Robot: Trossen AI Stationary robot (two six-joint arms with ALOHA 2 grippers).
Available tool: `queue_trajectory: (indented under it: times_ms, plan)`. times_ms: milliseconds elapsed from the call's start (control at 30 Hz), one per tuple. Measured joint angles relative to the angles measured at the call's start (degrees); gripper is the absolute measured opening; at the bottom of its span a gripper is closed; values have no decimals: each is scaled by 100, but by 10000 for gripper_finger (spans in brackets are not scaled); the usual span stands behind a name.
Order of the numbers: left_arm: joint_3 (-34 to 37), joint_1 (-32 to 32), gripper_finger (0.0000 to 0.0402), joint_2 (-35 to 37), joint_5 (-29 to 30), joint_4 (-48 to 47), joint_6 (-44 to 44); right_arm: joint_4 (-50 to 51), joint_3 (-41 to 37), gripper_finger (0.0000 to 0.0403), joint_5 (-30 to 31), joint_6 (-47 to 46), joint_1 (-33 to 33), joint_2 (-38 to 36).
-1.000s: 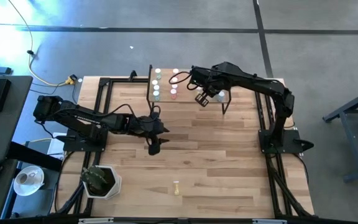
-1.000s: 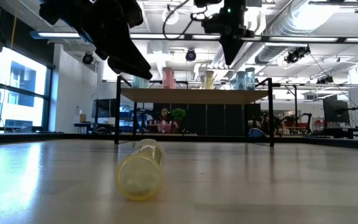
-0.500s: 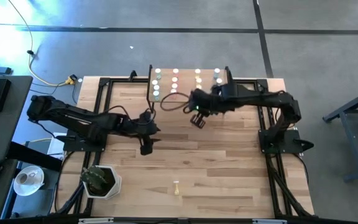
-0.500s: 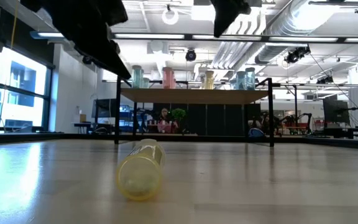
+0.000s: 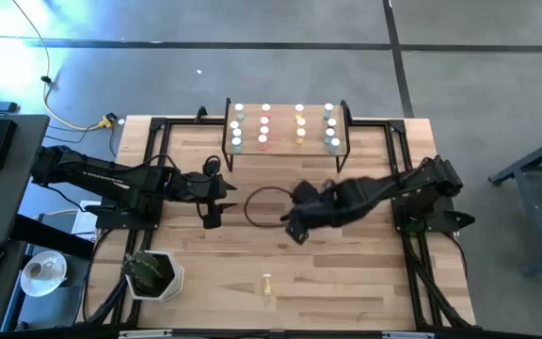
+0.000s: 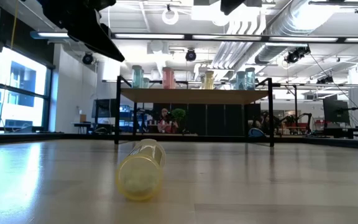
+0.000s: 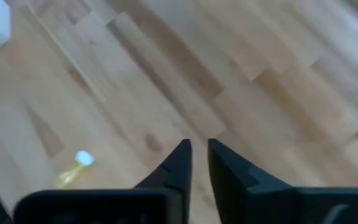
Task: Pick and place medicine bottles onto shelf by color
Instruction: Put the yellow pill bottle on the shelf
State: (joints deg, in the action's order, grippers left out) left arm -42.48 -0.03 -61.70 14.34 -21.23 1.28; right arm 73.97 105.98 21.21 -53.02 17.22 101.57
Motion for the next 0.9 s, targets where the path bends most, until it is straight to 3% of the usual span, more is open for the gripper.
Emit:
queue_trajectory:
  times_ms: [300,567,733,900]
  plan:
    - [-1,0,207,68,-89,-200,60,-2061,-1230,119,-95,-1856,679,1]
    - [-2,0,207,68,-129,-720,304,-5346,-2171,124,-513,-1652,955,12]
    - [-1,0,207,111,-130,-1016,304,-5856,-1918,124,-192,-1604,1275,269]
    - [0,0,207,307,-130,-1085,304,-5560,-1297,124,68,-1634,1477,688]
